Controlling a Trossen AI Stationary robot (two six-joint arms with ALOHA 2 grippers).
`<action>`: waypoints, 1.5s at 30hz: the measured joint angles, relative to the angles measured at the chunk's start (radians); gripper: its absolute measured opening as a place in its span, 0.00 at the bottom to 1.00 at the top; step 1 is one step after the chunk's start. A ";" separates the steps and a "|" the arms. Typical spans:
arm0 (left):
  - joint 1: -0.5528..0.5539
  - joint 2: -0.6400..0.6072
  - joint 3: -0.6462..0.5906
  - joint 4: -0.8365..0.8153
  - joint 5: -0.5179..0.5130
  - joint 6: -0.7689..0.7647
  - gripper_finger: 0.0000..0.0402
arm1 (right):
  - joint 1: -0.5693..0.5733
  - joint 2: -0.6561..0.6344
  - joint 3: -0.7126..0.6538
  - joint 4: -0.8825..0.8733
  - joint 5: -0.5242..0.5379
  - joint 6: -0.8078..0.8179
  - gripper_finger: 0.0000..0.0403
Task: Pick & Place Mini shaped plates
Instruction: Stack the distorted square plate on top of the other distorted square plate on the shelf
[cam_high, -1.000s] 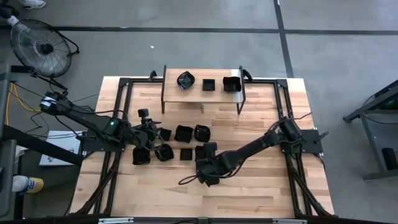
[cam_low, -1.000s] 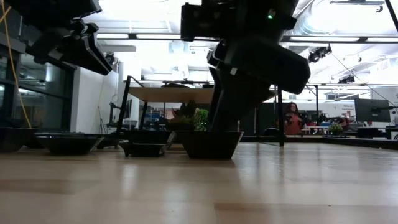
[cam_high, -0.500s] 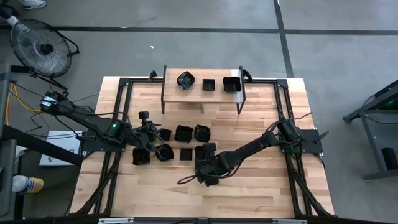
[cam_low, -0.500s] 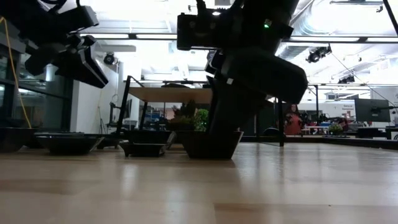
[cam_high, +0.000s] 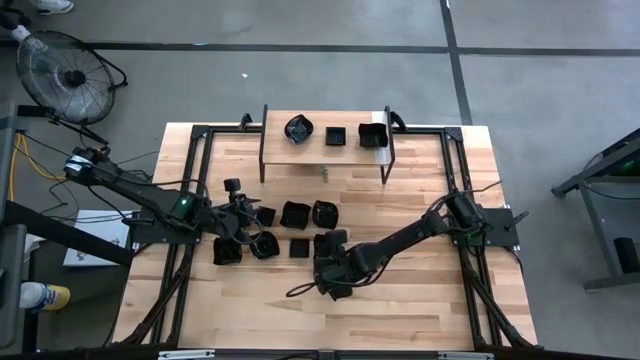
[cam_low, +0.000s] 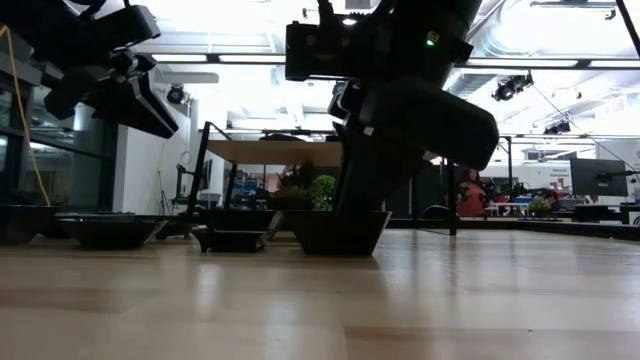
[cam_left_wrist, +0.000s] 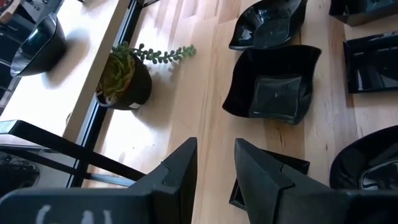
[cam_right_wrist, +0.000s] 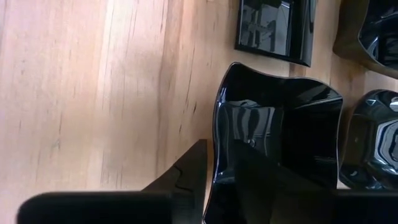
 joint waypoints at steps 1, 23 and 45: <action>0.000 0.000 0.000 0.000 -0.001 0.000 0.26 | 0.000 0.000 0.000 0.000 0.001 0.000 0.16; 0.000 -0.165 -0.001 0.055 0.084 0.129 0.26 | -0.001 -0.109 0.000 -0.126 0.088 0.001 0.00; 0.000 -0.695 -0.361 0.456 0.442 0.428 0.26 | -0.097 -0.232 0.000 -0.319 0.208 -0.107 0.00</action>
